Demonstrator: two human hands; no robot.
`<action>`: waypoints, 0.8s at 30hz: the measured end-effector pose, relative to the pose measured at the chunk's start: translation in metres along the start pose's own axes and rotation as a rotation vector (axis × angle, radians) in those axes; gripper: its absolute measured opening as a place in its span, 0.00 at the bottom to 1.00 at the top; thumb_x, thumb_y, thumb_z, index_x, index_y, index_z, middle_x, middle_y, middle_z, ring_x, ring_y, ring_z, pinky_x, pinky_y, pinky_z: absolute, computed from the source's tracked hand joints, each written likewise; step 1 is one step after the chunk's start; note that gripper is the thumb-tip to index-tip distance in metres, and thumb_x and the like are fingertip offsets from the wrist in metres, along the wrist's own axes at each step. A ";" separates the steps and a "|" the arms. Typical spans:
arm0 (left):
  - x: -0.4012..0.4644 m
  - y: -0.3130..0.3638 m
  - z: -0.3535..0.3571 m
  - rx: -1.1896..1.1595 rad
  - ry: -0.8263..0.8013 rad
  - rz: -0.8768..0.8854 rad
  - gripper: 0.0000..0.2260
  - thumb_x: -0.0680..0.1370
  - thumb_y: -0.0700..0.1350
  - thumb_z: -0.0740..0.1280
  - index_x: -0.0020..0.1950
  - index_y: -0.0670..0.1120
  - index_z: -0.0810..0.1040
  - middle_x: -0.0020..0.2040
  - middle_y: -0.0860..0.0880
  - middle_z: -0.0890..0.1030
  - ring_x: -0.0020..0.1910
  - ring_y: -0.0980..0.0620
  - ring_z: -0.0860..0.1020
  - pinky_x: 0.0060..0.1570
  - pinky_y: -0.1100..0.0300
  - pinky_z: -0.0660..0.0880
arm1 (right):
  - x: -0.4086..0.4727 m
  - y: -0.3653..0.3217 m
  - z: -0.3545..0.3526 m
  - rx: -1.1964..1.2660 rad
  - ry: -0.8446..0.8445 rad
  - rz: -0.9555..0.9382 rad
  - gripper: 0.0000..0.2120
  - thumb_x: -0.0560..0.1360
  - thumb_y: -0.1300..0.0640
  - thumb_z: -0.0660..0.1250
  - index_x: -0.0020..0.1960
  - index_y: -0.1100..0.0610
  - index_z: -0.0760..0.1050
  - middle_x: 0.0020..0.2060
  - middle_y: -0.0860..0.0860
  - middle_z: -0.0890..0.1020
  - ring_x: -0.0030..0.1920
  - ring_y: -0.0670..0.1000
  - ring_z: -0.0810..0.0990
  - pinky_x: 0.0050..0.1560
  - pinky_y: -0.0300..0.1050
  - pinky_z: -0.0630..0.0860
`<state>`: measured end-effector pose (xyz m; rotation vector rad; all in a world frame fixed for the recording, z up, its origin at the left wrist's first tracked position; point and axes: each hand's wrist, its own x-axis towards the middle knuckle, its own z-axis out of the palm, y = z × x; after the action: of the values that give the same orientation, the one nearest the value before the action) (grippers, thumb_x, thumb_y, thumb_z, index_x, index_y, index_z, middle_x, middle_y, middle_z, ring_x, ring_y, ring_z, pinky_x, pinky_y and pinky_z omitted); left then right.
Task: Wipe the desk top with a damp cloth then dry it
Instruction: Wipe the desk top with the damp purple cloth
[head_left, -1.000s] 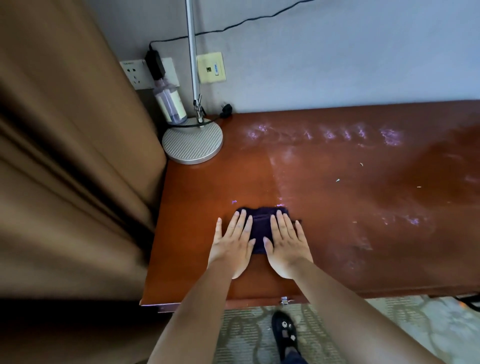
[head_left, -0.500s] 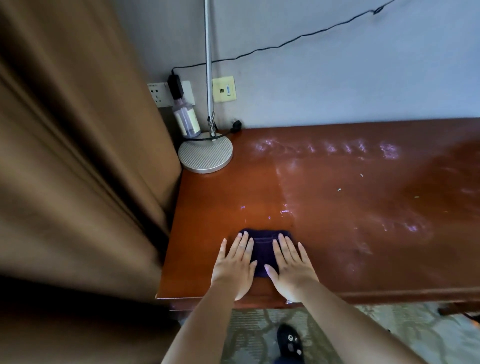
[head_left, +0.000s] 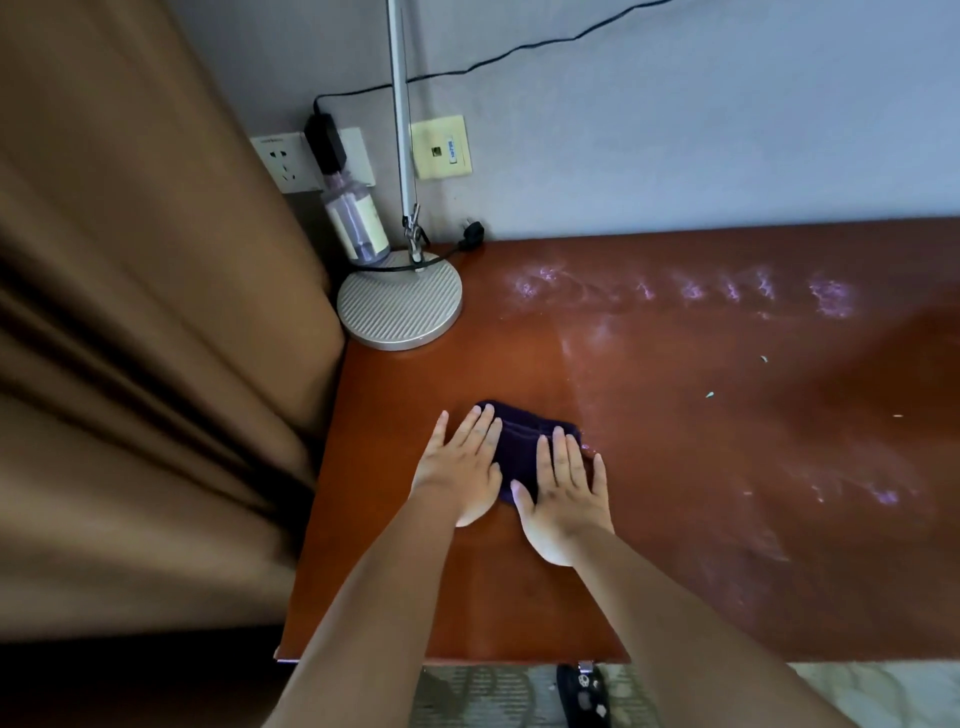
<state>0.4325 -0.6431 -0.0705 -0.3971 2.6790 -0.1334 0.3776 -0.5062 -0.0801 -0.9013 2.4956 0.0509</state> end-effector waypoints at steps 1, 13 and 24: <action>0.004 0.000 -0.002 -0.002 0.006 0.005 0.26 0.83 0.51 0.41 0.78 0.44 0.37 0.78 0.48 0.36 0.77 0.52 0.35 0.75 0.46 0.36 | 0.002 -0.001 -0.001 0.004 -0.006 0.009 0.31 0.81 0.41 0.37 0.74 0.57 0.28 0.74 0.53 0.28 0.74 0.50 0.29 0.73 0.55 0.31; -0.043 0.028 0.015 -0.061 0.010 0.027 0.25 0.84 0.51 0.41 0.78 0.45 0.37 0.79 0.47 0.37 0.77 0.51 0.36 0.76 0.49 0.39 | -0.047 0.003 0.015 -0.023 -0.001 0.093 0.32 0.81 0.40 0.37 0.75 0.58 0.30 0.75 0.53 0.31 0.75 0.51 0.31 0.73 0.56 0.31; -0.065 0.045 0.015 -0.141 0.050 0.096 0.24 0.84 0.52 0.43 0.80 0.50 0.45 0.80 0.50 0.45 0.78 0.52 0.42 0.76 0.48 0.39 | -0.078 0.019 0.020 -0.048 0.037 0.102 0.30 0.82 0.47 0.41 0.77 0.61 0.35 0.77 0.56 0.36 0.77 0.52 0.37 0.75 0.51 0.35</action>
<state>0.4838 -0.5814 -0.0649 -0.3113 2.7601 0.0753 0.4262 -0.4411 -0.0650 -0.8001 2.5835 0.1298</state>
